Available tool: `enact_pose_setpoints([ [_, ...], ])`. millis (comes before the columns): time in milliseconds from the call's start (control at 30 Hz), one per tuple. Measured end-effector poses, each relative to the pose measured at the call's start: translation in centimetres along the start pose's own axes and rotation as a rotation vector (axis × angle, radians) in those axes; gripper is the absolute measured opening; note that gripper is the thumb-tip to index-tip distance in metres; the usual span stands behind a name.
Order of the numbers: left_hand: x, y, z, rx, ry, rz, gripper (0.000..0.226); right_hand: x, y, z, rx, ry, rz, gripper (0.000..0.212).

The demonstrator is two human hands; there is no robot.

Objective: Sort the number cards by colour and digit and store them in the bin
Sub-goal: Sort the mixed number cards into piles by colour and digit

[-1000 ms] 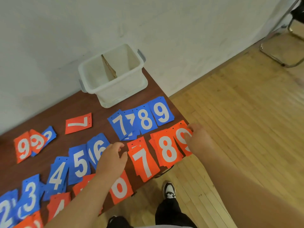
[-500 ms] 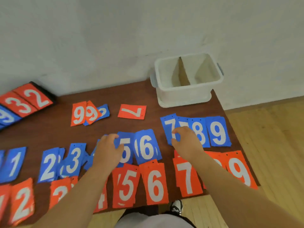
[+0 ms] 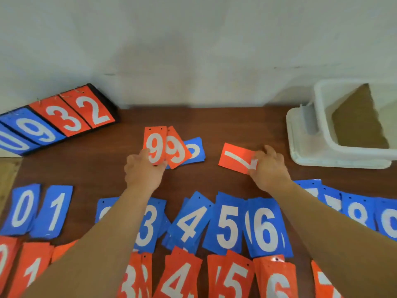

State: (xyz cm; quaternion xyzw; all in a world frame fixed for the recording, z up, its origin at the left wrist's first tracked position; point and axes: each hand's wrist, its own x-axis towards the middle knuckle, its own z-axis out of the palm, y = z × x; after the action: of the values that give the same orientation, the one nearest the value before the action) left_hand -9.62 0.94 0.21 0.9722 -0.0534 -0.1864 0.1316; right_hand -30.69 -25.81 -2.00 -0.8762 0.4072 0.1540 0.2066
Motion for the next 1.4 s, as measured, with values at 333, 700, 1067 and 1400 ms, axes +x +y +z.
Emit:
enact_pose_setpoints([
  [333,5.0,1.6,1.2,-0.163,-0.028,-0.130,0.076,1.1,-1.2,-0.4,0.083,0.022,0.156,0.036],
  [700,-3.3,-1.1,-4.2,-0.528,0.341,0.014,0.028,-8.4,-0.8,-4.5,0.572,0.313,0.116,0.040],
  [1067,-29.3,-5.5,1.6,-0.710,-0.010,0.165,0.036,-26.5,9.5,-3.2,0.741,0.277,0.009,0.043],
  [1400,-39.2,-7.5,5.5,-0.562,-0.168,0.244,0.037,-34.4,16.5,1.6,0.622,0.053,-0.046,0.047],
])
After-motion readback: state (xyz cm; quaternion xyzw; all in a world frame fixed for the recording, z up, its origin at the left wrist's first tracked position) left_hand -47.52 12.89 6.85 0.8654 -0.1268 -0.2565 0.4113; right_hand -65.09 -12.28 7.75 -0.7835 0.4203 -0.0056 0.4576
